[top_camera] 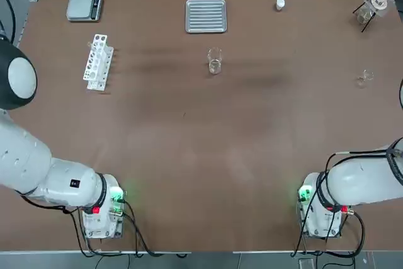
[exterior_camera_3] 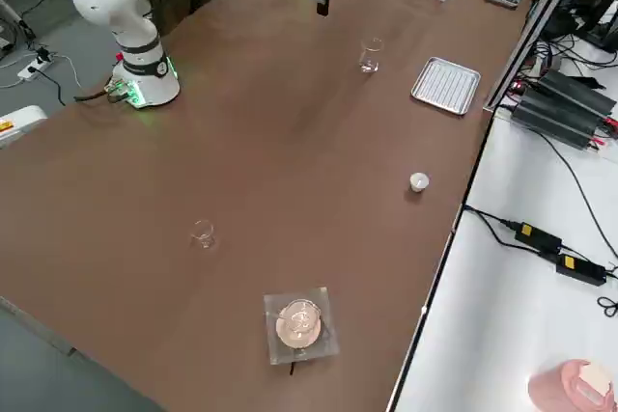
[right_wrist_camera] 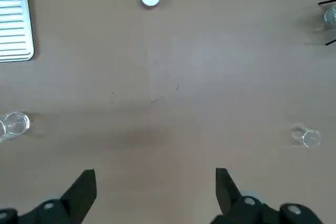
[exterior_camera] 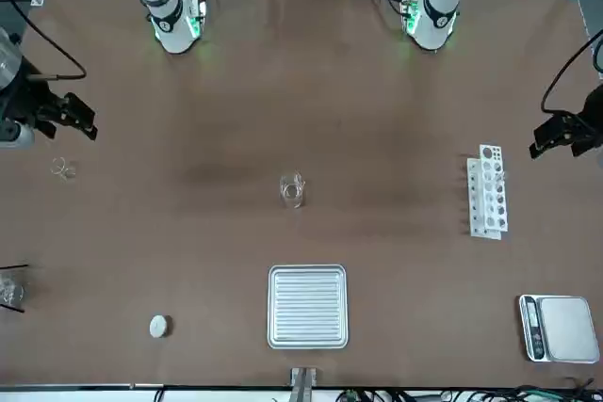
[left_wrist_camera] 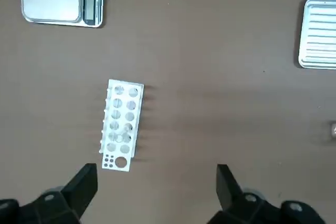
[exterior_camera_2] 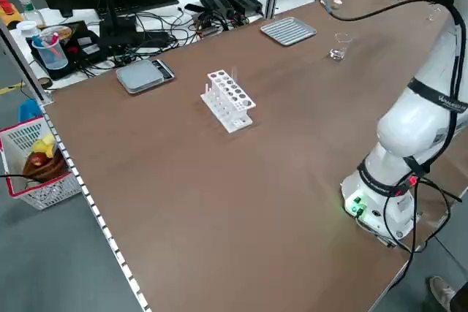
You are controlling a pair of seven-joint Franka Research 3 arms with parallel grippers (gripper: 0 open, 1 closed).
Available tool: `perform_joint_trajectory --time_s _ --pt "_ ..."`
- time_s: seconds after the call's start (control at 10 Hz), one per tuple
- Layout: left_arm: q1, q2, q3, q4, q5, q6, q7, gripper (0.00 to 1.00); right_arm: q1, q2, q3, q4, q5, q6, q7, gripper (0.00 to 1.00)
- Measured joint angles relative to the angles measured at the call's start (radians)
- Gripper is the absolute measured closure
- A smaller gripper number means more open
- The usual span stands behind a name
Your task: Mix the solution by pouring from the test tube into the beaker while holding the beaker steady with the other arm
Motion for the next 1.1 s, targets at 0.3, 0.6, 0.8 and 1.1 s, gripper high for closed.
perform_joint_trajectory --time_s 0.3,0.6,0.8,1.1 --pt "0.000 -0.033 -0.007 0.000 0.001 -0.028 0.022 0.00 0.000 0.000 0.000 -0.001 0.000 0.000 0.000 0.00" --pt "-0.004 -0.029 -0.008 -0.005 0.003 -0.031 0.046 0.00 0.000 0.000 -0.001 -0.001 0.000 -0.001 0.000 0.00" --pt "-0.009 -0.014 -0.009 -0.006 0.003 -0.031 0.045 0.00 -0.001 0.000 -0.001 -0.001 0.000 -0.001 0.000 0.00" --pt "-0.012 -0.006 -0.011 -0.006 0.003 -0.030 0.052 0.00 -0.001 0.000 -0.001 -0.001 0.000 -0.001 0.000 0.00"
